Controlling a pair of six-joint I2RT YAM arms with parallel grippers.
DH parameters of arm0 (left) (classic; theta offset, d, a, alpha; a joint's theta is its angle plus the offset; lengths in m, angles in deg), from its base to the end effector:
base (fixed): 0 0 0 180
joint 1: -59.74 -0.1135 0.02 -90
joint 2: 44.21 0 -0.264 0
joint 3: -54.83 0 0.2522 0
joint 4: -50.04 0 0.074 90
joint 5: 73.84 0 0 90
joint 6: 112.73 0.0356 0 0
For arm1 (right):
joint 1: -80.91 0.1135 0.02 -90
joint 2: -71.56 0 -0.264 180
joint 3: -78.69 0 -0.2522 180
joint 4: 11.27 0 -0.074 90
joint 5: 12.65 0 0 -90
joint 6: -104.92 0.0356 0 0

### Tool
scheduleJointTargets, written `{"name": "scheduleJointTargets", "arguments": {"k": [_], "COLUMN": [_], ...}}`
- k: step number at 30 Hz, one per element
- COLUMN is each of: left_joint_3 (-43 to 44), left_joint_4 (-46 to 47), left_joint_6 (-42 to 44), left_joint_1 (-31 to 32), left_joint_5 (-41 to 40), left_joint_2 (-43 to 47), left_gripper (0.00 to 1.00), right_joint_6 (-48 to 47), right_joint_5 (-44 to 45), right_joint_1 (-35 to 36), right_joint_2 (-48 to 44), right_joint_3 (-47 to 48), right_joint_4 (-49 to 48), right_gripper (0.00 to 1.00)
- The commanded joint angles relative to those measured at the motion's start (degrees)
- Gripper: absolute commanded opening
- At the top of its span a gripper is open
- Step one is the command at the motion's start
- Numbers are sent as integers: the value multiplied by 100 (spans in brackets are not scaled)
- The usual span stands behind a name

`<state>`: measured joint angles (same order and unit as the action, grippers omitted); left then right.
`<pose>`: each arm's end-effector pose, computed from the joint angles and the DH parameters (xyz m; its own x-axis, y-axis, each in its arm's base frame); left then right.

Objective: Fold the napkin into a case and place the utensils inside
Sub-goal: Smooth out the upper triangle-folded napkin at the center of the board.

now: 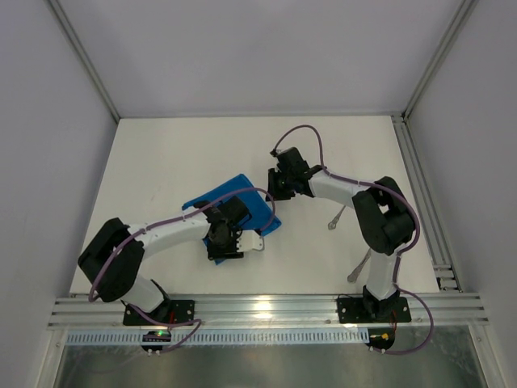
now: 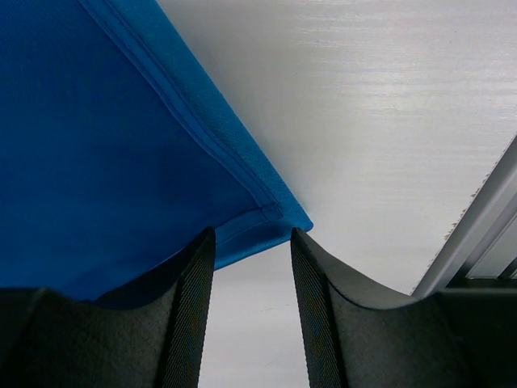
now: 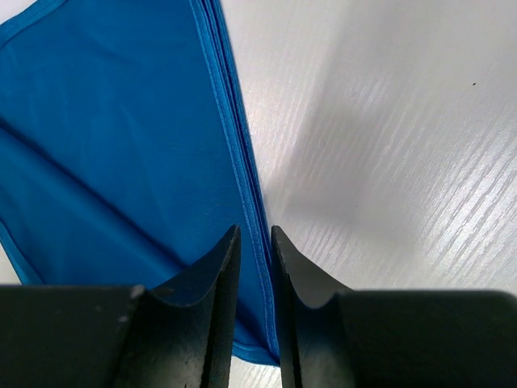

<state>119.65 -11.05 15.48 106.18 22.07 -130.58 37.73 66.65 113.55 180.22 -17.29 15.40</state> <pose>0.1709 -0.1850 0.1758 -0.0855 0.9828 -0.1638 0.9962 0.0865 -0.0010 0.3348 0.2223 0.1734 -0.8492 -0.0916 -0.5200 -0.3238 0.8682 0.3759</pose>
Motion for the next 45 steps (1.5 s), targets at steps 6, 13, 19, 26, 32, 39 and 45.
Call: {"name": "scheduleJointTargets", "arguments": {"k": [6,13,19,26,32,39,45], "left_joint_3": [44,-44,-53,-44,-62,-115,-185], "left_joint_4": [189,488,550,321,128,154,-101], "left_joint_6": [397,318,292,300,292,221,239], "left_joint_1": [15,15,15,15,6,-20,-29], "left_joint_5": [103,42,33,208,305,340,455], "left_joint_2": [-231,-363,-354,-179,163,366,515], "left_gripper": [47,47,30,7,0,0,0], "right_joint_6": [-13,13,39,48,13,-13,180], "right_joint_5": [-125,-169,-196,-205,-178,-459,-653], "right_joint_1": [5,5,5,5,32,207,330], "right_joint_2": [-258,-240,-240,-266,-354,-232,-12], "right_joint_3": [-100,-153,-232,-258,-206,-56,67], "right_joint_4": [-227,-289,-359,-377,-403,-552,-798], "right_gripper": [26,26,26,26,26,26,26]}}
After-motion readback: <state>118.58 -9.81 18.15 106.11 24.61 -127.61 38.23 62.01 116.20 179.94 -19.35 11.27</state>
